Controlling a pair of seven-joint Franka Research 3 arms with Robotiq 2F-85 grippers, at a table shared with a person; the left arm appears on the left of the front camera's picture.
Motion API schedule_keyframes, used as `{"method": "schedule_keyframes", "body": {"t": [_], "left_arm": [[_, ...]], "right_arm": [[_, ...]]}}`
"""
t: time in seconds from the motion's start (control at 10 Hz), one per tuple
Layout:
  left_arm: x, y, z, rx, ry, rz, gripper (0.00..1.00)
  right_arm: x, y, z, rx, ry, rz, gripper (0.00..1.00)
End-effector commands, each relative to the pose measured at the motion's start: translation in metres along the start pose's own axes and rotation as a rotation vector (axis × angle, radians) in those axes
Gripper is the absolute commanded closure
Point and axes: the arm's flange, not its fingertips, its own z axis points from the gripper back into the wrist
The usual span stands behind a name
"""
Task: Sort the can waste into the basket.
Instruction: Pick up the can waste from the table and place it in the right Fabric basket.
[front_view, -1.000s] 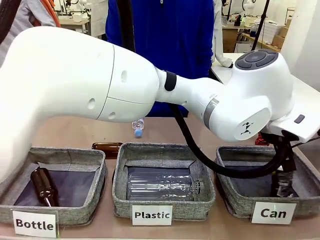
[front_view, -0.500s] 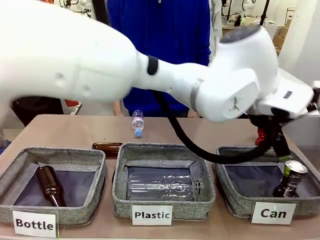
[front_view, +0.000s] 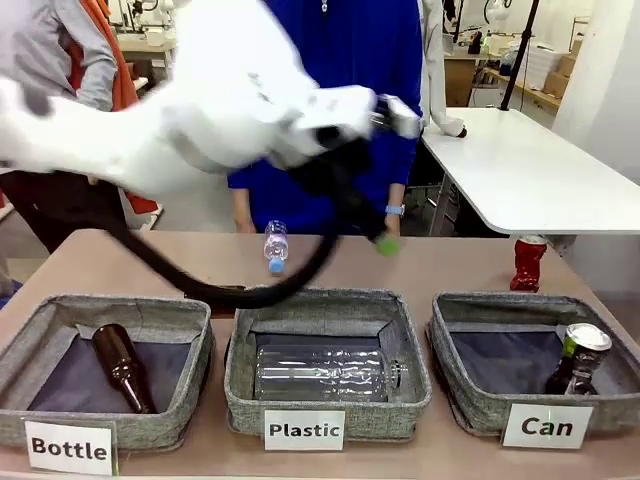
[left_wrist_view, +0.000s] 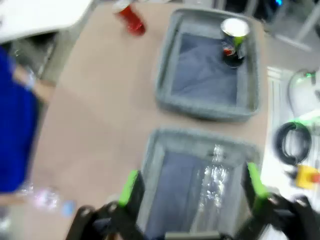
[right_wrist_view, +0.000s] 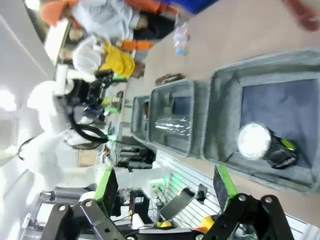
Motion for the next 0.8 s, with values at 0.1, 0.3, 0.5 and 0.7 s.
{"method": "schedule_keyframes", "body": {"t": [0.1,0.3,0.5,0.7], "left_arm": [[-0.160,0.036,0.133,-0.155,-0.084,0.440,0.00],[-0.227,0.064,0.179,-0.335,-0.153,0.713,0.00],[-0.314,0.068,0.202,-0.409,-0.364,0.919,0.00],[-0.412,0.060,0.219,-0.389,-0.640,1.211,0.00]], "right_arm": [[-0.009,0.029,-0.066,0.069,0.143,-0.107,0.00],[-0.010,0.040,-0.099,0.113,0.218,-0.243,0.00],[-0.017,0.038,-0.117,0.094,0.221,-0.308,0.00],[-0.021,0.029,-0.103,0.044,0.108,-0.195,0.00]]}}
